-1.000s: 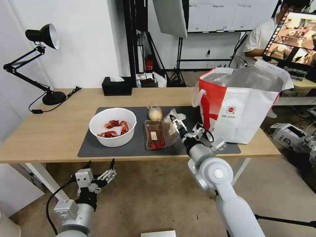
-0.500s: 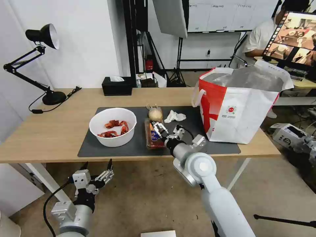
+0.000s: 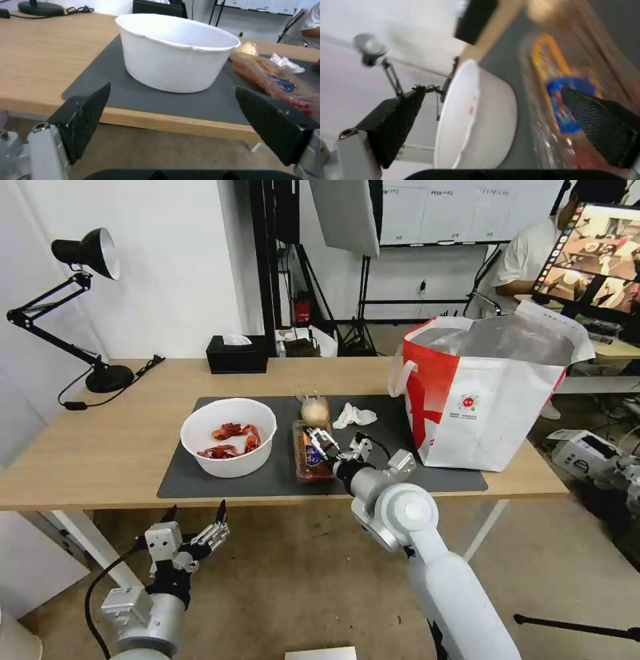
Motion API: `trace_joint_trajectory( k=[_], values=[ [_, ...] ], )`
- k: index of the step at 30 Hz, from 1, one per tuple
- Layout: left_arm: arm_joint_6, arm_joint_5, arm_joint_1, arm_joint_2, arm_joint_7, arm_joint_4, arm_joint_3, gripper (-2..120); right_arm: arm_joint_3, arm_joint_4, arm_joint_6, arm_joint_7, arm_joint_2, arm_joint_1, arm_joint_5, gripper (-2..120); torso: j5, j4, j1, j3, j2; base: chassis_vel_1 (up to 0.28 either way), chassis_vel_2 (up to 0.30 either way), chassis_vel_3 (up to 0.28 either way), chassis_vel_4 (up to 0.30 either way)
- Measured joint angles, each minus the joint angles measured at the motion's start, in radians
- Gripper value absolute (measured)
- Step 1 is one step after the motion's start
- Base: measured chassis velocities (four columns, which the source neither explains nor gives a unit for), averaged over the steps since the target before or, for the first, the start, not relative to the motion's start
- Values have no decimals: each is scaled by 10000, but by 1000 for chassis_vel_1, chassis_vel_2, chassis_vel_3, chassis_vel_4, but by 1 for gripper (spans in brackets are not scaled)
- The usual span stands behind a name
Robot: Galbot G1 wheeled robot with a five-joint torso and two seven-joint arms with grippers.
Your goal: Pick up the trash from the table and place it into the takeout bag.
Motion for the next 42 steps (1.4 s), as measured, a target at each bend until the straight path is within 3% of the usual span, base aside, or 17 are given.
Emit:
trace_joint_trajectory(
  k=[1,4,5,8,14,16,25,34,42],
  values=[
    [0,0,0,0,0,0,0,100,0,0,0,0,0,0,0,100,0,0,0,0,0,0,0,0,0],
    [2,-44,-56,41,-2,-20,-21,100,-1016,-6,190,-2307,-1401,634,-3333,100,2,-1,0,0,0,0,0,0,0],
    [2,-44,-56,41,-2,-20,-21,100,-1016,-6,190,-2307,-1401,634,-3333,100,2,-1,0,0,0,0,0,0,0],
    [2,-64,-120,18,-8,-20,-18,100,-1703,-332,773,-4152,-2528,1423,-5774,100,0,-1,0,0,-1,0,0,0,0],
    [-6,-168,-137,8,-6,-28,-20,100,-1937,-1221,1638,-5525,-3056,2358,-7515,100,0,-1,0,1,-1,0,0,0,0],
    [-13,-215,-152,14,-6,-46,-49,100,-1907,-1845,2015,-6493,-3085,2768,-8062,100,0,0,0,1,-1,0,0,0,0],
    [-16,-227,-176,38,-6,-71,-104,100,-2208,-3313,2127,-7779,-2983,3835,-8589,100,-1,1,0,1,-1,0,0,0,0],
    [-14,-226,-248,39,-6,-66,-117,100,-2688,-4094,1853,-7495,-2691,4374,-8458,100,-1,0,0,0,-1,0,0,0,0],
    [-162,-289,-290,83,447,-92,-120,100,-3115,-4750,863,-6843,-2350,4676,-7629,70,-2,1,0,0,-1,0,0,0,0]
  ],
)
